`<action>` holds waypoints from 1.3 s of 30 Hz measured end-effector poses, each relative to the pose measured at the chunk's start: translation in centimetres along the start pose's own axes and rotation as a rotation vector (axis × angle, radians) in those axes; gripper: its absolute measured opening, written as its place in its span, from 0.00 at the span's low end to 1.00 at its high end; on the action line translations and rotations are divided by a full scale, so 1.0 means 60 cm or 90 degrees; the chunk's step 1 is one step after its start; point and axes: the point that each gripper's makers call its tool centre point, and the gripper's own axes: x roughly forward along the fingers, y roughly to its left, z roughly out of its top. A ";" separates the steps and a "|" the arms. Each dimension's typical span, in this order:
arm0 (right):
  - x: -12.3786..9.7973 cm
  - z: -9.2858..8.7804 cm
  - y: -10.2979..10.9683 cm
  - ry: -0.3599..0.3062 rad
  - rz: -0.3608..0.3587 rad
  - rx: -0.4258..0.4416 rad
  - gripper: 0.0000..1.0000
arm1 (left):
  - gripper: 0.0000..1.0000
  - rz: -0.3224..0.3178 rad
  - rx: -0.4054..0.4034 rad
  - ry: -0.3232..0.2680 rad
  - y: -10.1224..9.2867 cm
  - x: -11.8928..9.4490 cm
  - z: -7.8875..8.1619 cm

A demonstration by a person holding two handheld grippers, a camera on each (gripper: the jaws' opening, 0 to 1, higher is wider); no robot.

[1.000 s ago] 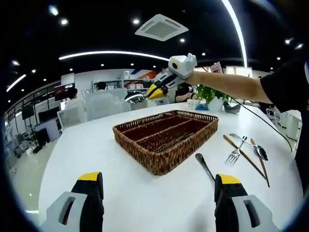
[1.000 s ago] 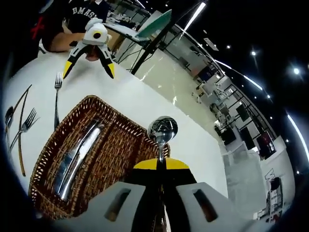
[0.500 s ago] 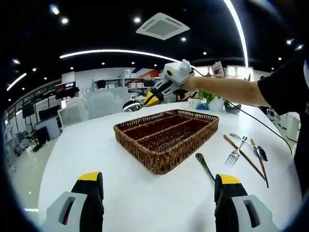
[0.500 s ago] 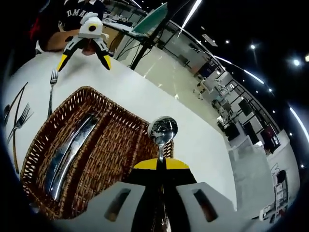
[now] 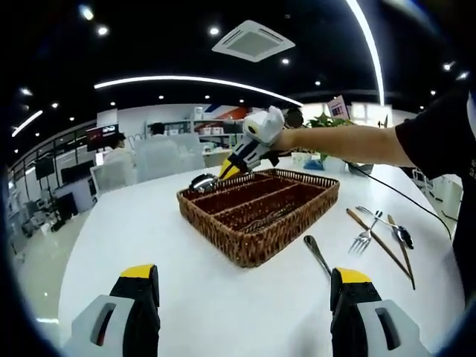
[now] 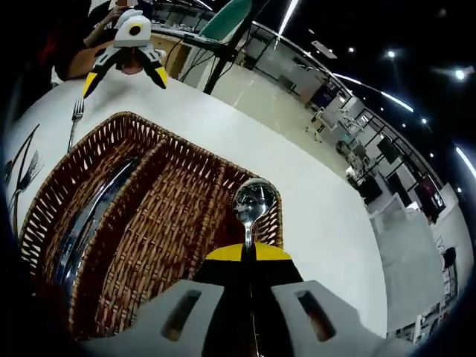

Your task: Arrange the knives, forks, and spoons in their matching storage slots by inserting each utensil handle-first until every utensil is classified and aligned in the correct compartment

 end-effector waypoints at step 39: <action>0.069 -0.059 0.000 0.014 0.038 0.104 0.02 | 1.00 -0.021 0.008 0.013 -0.020 0.020 -0.009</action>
